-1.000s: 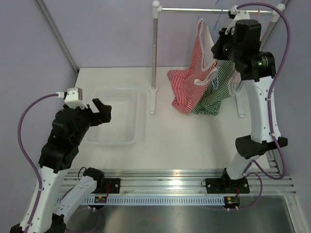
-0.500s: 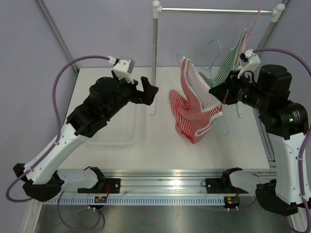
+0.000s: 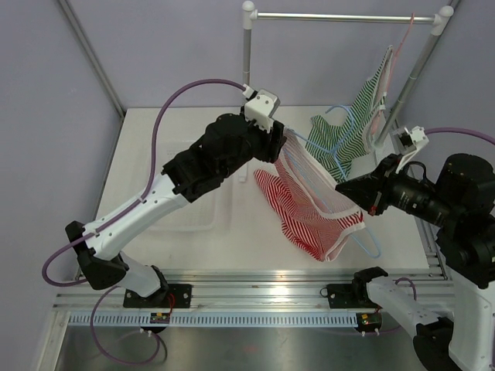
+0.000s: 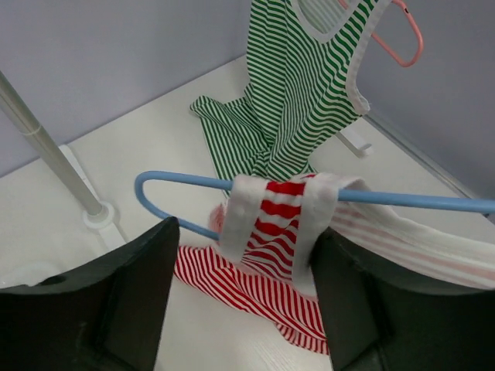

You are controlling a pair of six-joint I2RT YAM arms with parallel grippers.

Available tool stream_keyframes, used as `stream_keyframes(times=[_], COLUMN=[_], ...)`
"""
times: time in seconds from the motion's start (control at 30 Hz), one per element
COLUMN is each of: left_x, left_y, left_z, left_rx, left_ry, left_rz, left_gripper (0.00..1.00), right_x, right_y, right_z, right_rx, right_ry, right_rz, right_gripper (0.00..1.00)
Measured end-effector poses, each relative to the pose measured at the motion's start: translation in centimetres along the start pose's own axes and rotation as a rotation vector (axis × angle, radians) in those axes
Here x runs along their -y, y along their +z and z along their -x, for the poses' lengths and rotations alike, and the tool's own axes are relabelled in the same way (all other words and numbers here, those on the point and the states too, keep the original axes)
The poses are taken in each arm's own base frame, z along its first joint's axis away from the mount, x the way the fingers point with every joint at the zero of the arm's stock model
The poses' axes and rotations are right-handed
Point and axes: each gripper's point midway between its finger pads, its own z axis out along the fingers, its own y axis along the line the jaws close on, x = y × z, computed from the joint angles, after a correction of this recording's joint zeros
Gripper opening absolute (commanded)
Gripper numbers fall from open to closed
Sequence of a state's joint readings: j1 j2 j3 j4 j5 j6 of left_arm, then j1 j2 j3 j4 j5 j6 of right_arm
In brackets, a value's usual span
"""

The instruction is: Remove the tank top from the hanger

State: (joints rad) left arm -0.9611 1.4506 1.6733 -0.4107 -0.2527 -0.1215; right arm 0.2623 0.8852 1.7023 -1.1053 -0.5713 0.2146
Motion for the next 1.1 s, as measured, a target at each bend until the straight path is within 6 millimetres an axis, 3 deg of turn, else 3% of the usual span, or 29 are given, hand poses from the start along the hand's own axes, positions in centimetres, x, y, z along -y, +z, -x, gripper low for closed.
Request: stream_keyframes(times=[0.17,0.2,0.23,0.3,0.5,0.63,0.77,0.93,1.1], left_x=[-0.5,-0.6,-0.7,-1.1,-4.2,-9.5,-13.5,-14.0,-13.5], left_y=[0.4,0.4,0.3,0.3,-0.1,-0.5,-1.1,-1.1,-1.8], left_z=[0.1,0.1,0.1,0.1,-0.6,-1.6,-2.9,-4.9,-7.6], left_rx=[0.003,0.004,0.004,0.004,-0.015,-0.049,-0.089,-0.144,-0.191], left_ry=[0.023,0.018,0.023,0.024,0.005,-0.085,-0.181,-0.287,-0.387], left_rz=[0.033,0.037,0.044,0.069,0.209,0.341,0.433,0.402,0.317], left_gripper=[0.14,0.14,0.05,0.00,0.00,0.00,0.00,0.00,0.00], right_x=[-0.7,-0.6,-0.4,0.2,3.0,4.0,3.1,1.8,2.1], right_y=[-1.0,-1.0,-0.9,-0.4,2.7,4.3,4.4,3.3,3.8], right_z=[0.0,0.0,0.0,-0.3,-3.0,-4.8,-4.4,-3.5,-3.1], right_rx=[0.028,0.029,0.026,0.013,-0.100,-0.166,-0.113,0.004,0.116], right_ry=[-0.023,-0.024,-0.023,-0.015,0.039,0.053,-0.010,-0.102,-0.133], right_rz=[0.008,0.004,-0.002,-0.015,-0.037,-0.011,0.055,0.107,0.119], right_gripper=[0.00,0.00,0.00,0.00,0.00,0.00,0.00,0.00,0.00])
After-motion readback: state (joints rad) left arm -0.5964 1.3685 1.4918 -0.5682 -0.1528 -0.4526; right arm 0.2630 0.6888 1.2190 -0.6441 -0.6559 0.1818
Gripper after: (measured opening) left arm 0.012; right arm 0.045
